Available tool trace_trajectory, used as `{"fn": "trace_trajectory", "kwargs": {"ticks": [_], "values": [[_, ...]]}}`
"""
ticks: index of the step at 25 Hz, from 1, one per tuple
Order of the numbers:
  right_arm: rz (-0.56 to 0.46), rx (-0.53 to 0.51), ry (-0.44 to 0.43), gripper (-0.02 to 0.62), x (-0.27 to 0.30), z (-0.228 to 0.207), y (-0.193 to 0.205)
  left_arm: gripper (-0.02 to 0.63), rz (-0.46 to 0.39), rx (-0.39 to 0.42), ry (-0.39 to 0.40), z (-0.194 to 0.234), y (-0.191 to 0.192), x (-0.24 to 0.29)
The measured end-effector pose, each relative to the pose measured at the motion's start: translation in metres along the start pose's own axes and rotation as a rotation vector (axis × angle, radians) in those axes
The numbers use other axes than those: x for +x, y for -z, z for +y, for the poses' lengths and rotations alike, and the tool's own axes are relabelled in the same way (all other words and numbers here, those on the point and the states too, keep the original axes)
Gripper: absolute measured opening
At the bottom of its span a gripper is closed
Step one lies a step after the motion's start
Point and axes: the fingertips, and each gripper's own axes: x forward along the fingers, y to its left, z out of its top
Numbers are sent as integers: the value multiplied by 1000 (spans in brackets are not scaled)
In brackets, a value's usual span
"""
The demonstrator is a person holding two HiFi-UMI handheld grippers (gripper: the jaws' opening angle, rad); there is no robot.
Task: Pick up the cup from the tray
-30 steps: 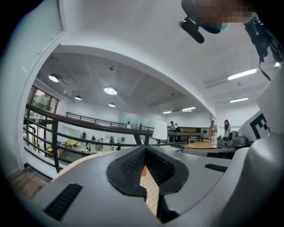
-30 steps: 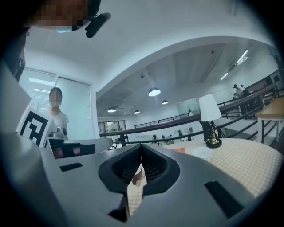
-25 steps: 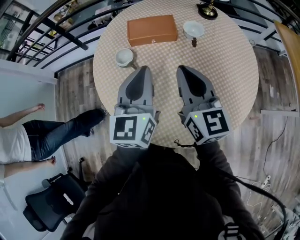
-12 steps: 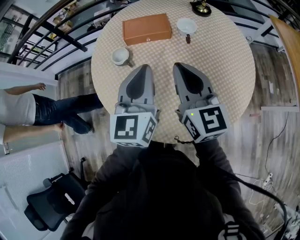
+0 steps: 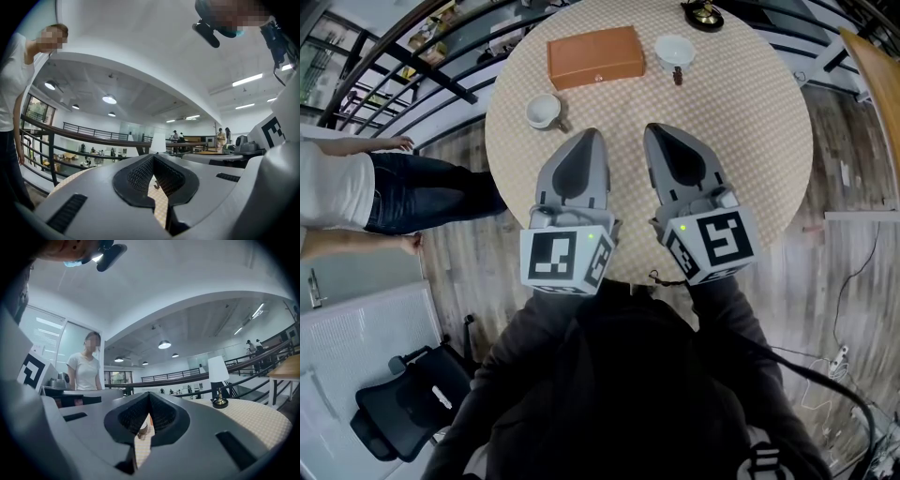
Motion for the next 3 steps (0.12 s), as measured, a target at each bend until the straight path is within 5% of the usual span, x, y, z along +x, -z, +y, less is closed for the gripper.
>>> {"fn": "trace_trajectory", "kwargs": {"ticks": [3], "values": [[-3,-4,1,6,-1,1,-1,6,-1,-2,1,-1,-1,-2]]}}
